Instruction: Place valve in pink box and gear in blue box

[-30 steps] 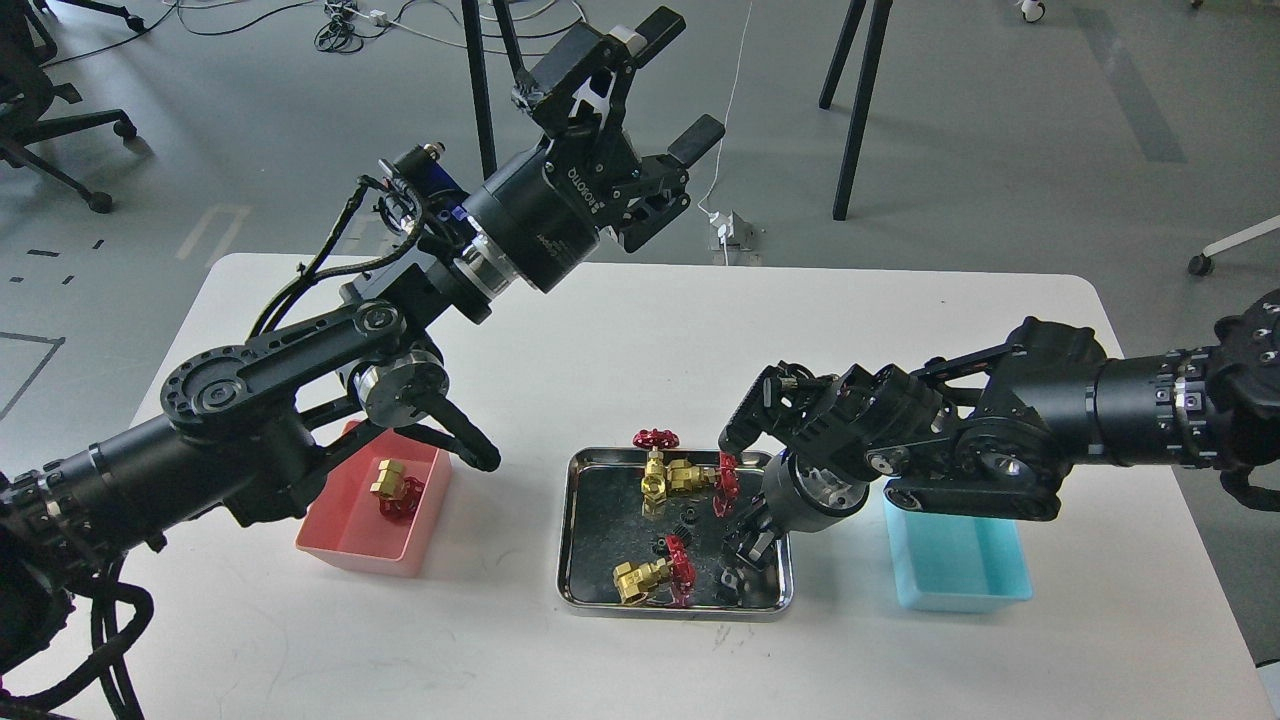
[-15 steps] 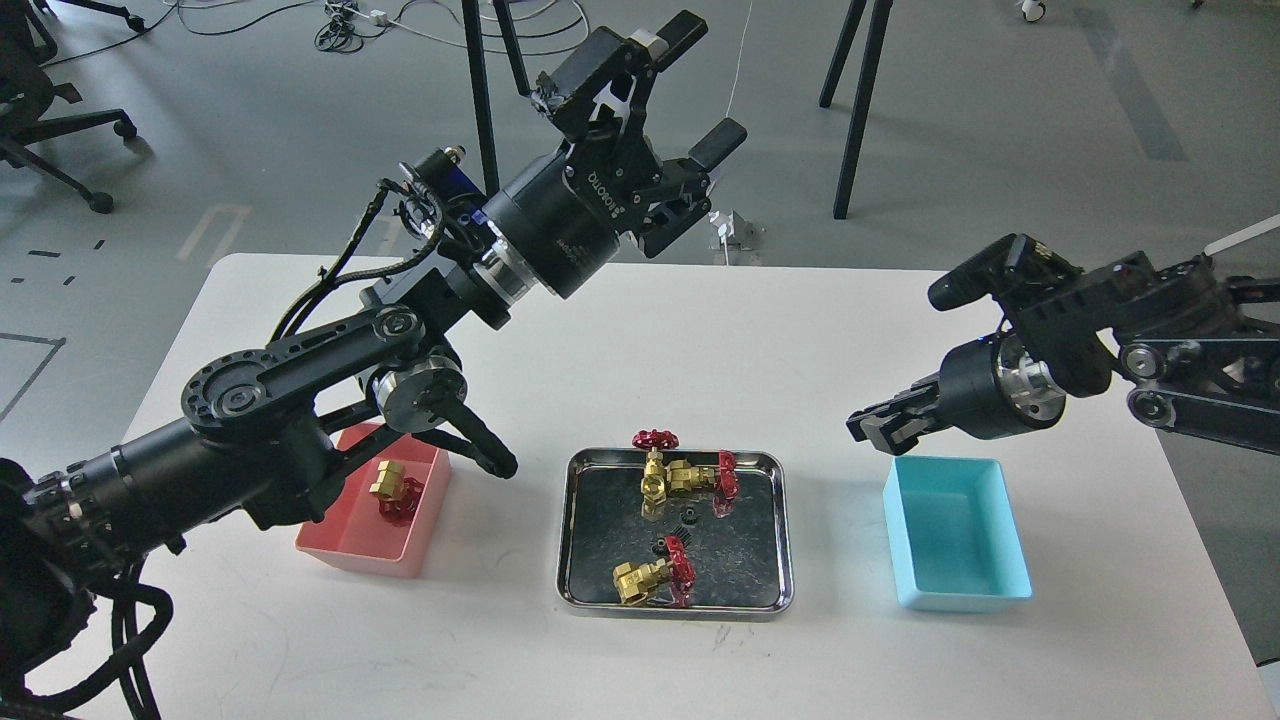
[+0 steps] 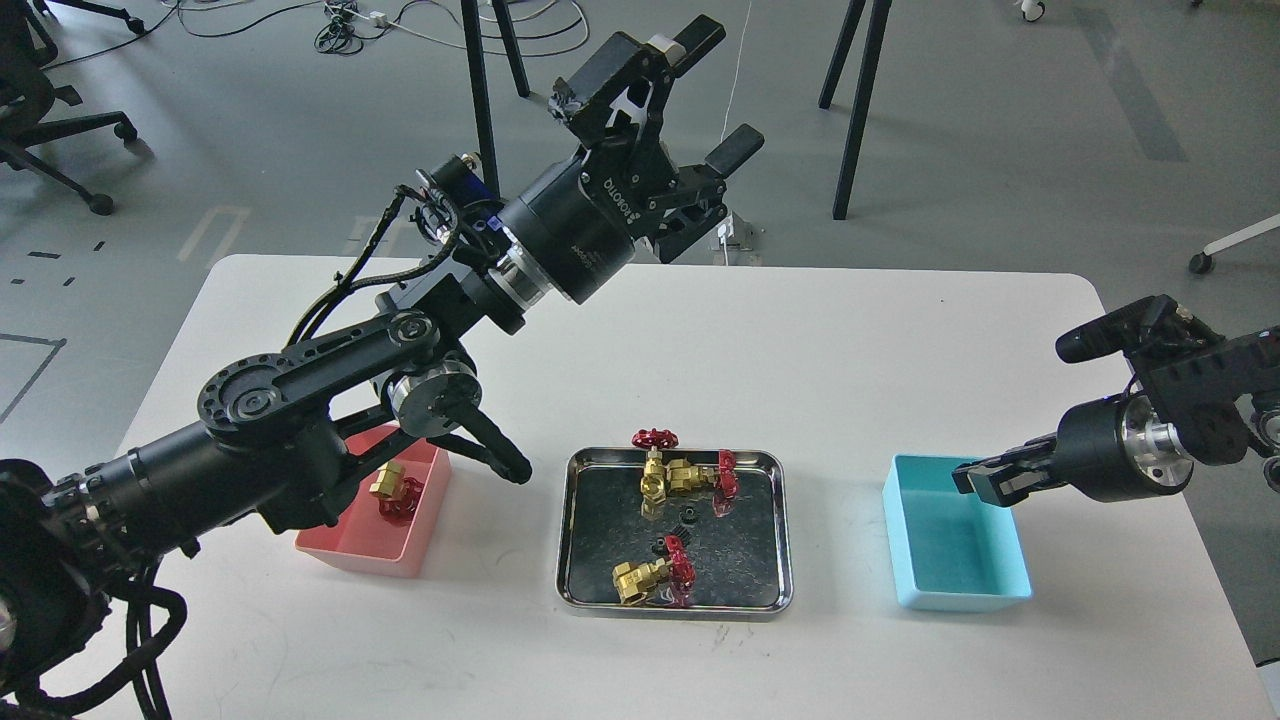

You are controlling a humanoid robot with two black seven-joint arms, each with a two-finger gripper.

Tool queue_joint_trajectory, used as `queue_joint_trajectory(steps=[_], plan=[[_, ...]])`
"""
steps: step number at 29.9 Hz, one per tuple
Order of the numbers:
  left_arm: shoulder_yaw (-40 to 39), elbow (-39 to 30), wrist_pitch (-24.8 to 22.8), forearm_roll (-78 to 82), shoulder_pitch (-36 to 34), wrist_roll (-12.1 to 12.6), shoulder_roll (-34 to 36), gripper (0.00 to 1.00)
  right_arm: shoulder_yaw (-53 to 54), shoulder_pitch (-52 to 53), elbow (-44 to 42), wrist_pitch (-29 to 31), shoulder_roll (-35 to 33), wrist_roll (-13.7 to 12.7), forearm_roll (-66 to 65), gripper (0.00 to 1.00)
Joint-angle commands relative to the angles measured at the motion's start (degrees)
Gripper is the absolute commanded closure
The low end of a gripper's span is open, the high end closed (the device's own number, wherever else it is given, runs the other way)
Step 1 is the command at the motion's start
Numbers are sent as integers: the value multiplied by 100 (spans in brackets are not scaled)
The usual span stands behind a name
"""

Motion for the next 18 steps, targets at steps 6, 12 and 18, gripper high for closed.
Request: queue_joint_trajectory(steps=[6,12,18], plan=[[7,215,-7,-9,-26,0,-23,6,150,-175,-29,-27,-151,-42,68,22],[7,250,-34,-9,-17,0,21,6,518,-184,-117,-570,-160,2,190,0],[7,566,-95,-70,-227,0,214,6,1773,-211,-670,-1669,-177,36,3197,0]])
